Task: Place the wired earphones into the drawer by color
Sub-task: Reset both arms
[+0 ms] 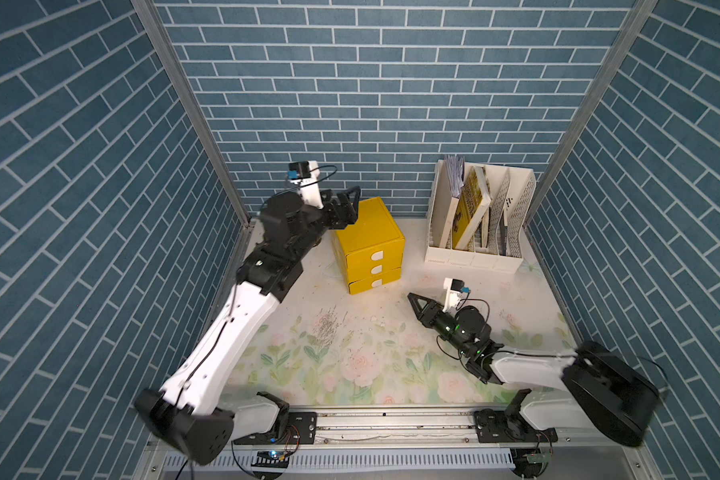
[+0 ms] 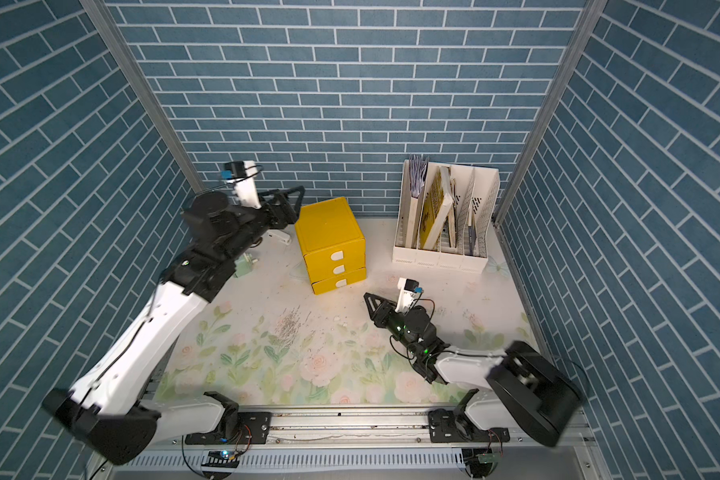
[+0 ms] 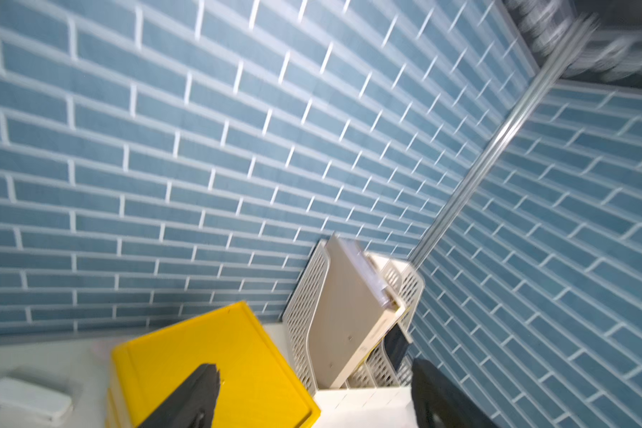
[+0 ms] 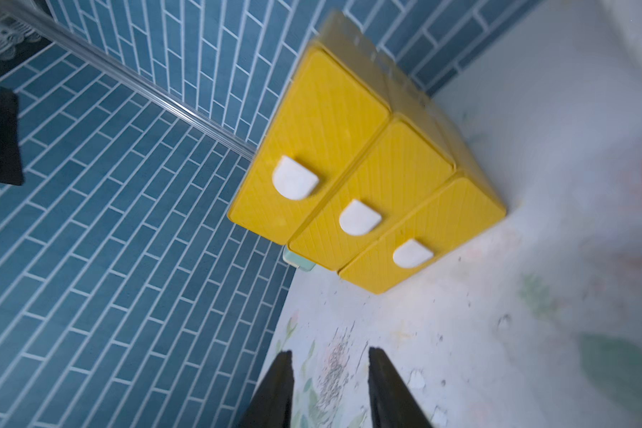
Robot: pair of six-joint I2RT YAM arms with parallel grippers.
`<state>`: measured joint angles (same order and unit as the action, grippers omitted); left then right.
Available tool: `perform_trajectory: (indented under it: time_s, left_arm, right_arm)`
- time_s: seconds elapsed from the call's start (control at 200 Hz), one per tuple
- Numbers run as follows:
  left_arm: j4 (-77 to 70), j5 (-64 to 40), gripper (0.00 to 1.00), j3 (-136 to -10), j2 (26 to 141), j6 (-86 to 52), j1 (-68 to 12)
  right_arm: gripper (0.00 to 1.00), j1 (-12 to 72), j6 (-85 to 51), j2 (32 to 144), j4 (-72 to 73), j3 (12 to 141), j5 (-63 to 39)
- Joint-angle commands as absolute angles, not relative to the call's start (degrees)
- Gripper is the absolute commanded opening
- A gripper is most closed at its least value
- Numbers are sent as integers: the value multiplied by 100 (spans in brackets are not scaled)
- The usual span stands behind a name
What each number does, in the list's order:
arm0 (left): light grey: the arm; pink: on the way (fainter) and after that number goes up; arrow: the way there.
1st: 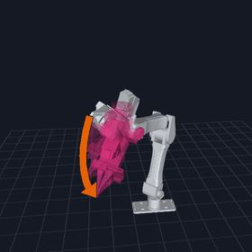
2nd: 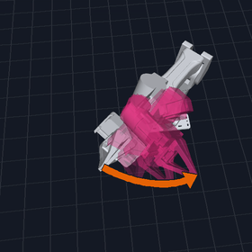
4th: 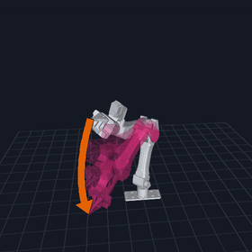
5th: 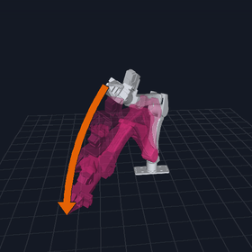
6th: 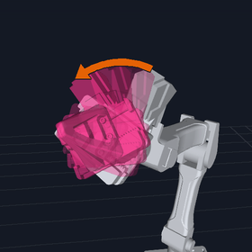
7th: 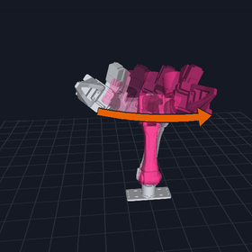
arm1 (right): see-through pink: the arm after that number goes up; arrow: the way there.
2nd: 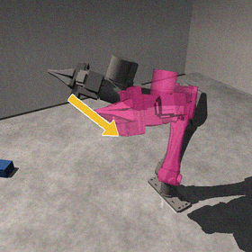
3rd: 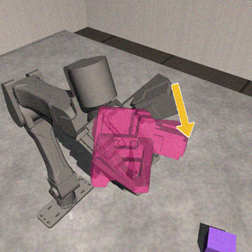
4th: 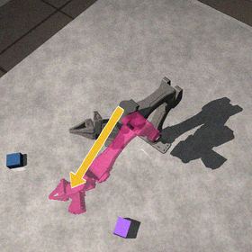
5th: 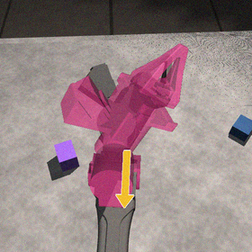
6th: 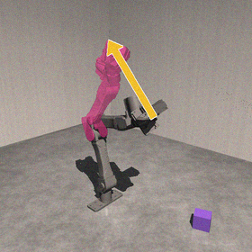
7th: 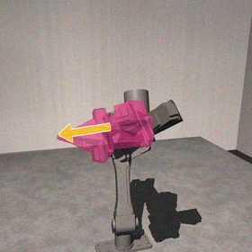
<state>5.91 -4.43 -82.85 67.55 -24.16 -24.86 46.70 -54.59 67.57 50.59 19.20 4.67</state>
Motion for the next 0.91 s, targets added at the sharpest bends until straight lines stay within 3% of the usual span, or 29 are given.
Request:
perform_trajectory:
  time_s: [0.0, 0.065, 0.175, 0.285, 0.395, 0.475, 0.66, 0.8, 0.9]
  left_arm:
    - [1031, 140, 100, -7635, 5840, -2347, -2490]
    - [1323, 596, 100, -7091, 5291, -2449, -2481]
    - [1830, 1070, 100, -6288, 4691, -2883, -2475]
    - [1965, 1307, 100, -5311, 4245, -3527, -2471]
    - [1892, 1764, 100, -4477, 4147, -3640, -2470]
    - [1945, 2359, 100, -4271, 4712, -3539, -2472]
    - [678, 4205, 100, -3733, 5712, -3134, -2470]
    - [-1840, 4438, 100, -2862, 5781, -1463, -2390]
    - [-3374, 4204, 100, -2212, 6077, -670, -2133]
  right_arm:
    - [63, 4622, -3483, 5293, 1187, 2505, 2078]
    - [76, 4514, -3061, 4648, 404, 2786, 2804]
    - [78, 4092, -2823, 4355, -287, 3269, 2960]
    - [83, 4015, -2366, 4662, -709, 3886, 3107]
    - [100, 3938, -1656, 5334, -1266, 4490, 3797]
    - [100, 3806, -1362, 5740, -1422, 4673, 4386]
    - [100, 2702, -1082, 5521, 393, 3482, 4192]
    - [100, 1704, -608, 5331, 3331, 1798, 3444]
    - [100, 806, -965, 5896, 4098, 1429, 2593]
